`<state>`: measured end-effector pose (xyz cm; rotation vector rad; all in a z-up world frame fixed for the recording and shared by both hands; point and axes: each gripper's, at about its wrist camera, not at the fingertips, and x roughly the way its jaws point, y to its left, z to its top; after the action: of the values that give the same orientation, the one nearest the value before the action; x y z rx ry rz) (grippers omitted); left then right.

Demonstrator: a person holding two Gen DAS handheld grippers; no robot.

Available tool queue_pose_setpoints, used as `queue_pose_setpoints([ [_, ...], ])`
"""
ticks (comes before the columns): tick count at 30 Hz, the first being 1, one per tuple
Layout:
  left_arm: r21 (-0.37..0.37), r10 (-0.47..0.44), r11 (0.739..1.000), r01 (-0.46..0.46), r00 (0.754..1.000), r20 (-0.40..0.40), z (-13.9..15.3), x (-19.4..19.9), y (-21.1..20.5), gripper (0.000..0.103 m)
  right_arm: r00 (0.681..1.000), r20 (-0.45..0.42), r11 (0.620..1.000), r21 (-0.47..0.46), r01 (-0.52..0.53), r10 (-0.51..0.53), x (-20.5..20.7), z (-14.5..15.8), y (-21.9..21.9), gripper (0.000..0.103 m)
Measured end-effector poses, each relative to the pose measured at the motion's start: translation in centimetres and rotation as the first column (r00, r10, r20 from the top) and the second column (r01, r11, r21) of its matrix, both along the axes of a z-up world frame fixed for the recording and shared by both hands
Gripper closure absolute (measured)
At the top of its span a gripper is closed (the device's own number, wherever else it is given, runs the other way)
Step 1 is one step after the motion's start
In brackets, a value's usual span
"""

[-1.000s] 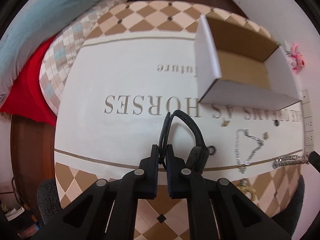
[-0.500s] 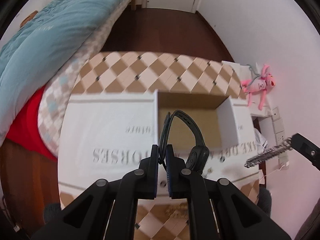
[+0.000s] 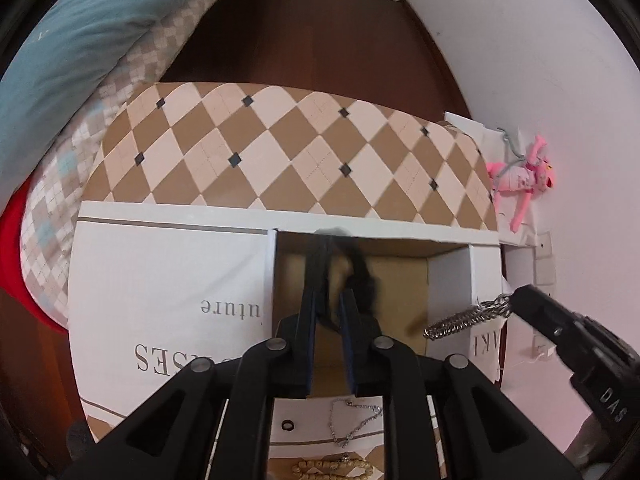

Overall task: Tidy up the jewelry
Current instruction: 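Lower both held items into the white box and open both grippers, then raise both grippers out of the white box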

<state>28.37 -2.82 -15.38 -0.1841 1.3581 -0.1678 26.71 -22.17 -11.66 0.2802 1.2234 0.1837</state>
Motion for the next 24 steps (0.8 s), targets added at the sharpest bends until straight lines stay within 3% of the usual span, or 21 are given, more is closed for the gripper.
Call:
queue_pose_setpoints([
  [2, 0.005, 0.013, 1.000, -0.014, 1.000, 0.013, 0.4, 0.2, 0.1, 0.077, 0.999, -0.044, 0.999, 0.033, -0.010, 0.011, 1.1, -0.9, 0.1, 0.100],
  [4, 0.015, 0.027, 1.000, -0.027, 0.999, 0.038, 1.1, 0.1, 0.5, 0.052, 0.996, -0.086, 0.999, 0.019, -0.027, 0.028, 1.6, -1.7, 0.3, 0.098],
  [5, 0.024, 0.034, 0.999, -0.035, 0.998, 0.057, 1.5, -0.1, 0.7, 0.047, 0.994, -0.105, 1.000, 0.010, -0.028, 0.028, 1.7, -2.1, 0.3, 0.095],
  [6, 0.048, 0.039, 0.998, -0.043, 0.997, 0.073, 1.8, -0.4, 1.0, 0.038, 0.994, -0.109, 1.000, 0.007, -0.029, 0.030, 1.6, -2.3, 0.2, 0.083],
  [7, 0.064, 0.039, 0.997, -0.045, 0.996, 0.082, 2.0, -0.4, 1.2, 0.033, 0.993, -0.110, 1.000, 0.001, -0.030, 0.030, 1.4, -2.5, 0.2, 0.063],
  [9, 0.121, 0.035, 0.991, -0.049, 0.993, 0.116, 2.2, -1.1, 1.6, 0.031, 0.995, -0.102, 0.999, -0.030, -0.023, 0.020, 0.7, -2.7, -0.2, 0.045],
  [11, 0.162, 0.029, 0.985, -0.051, 0.990, 0.137, 2.1, -1.6, 1.9, 0.015, 0.997, -0.082, 0.995, -0.096, -0.017, 0.010, 0.1, -2.7, -0.3, 0.044],
  [12, 0.184, 0.026, 0.981, -0.054, 0.989, 0.147, 2.0, -2.1, 2.1, 0.002, 0.997, -0.073, 0.991, -0.136, -0.016, 0.006, -0.3, -2.7, -0.3, 0.040],
  [13, 0.199, 0.024, 0.979, -0.054, 0.988, 0.152, 1.8, -2.4, 2.1, 0.000, 0.998, -0.059, 0.983, -0.186, -0.011, 0.000, -0.7, -2.7, -0.3, 0.037],
  [16, 0.245, 0.007, 0.968, -0.047, 0.987, 0.162, 1.0, -3.6, 2.1, 0.000, 0.999, -0.032, 0.958, -0.285, 0.001, -0.011, -1.6, -2.8, -0.2, 0.010],
  [20, 0.274, -0.003, 0.961, -0.045, 0.985, 0.172, 0.1, -5.0, 1.8, 0.000, 1.000, -0.013, 0.923, -0.386, 0.006, -0.012, -2.9, -3.7, 0.2, 0.007],
  [24, 0.267, 0.008, 0.962, -0.055, 0.985, 0.175, -0.4, -6.1, 1.8, 0.000, 1.000, -0.018, 0.920, -0.391, 0.002, -0.010, -3.7, -4.6, 0.5, 0.004],
])
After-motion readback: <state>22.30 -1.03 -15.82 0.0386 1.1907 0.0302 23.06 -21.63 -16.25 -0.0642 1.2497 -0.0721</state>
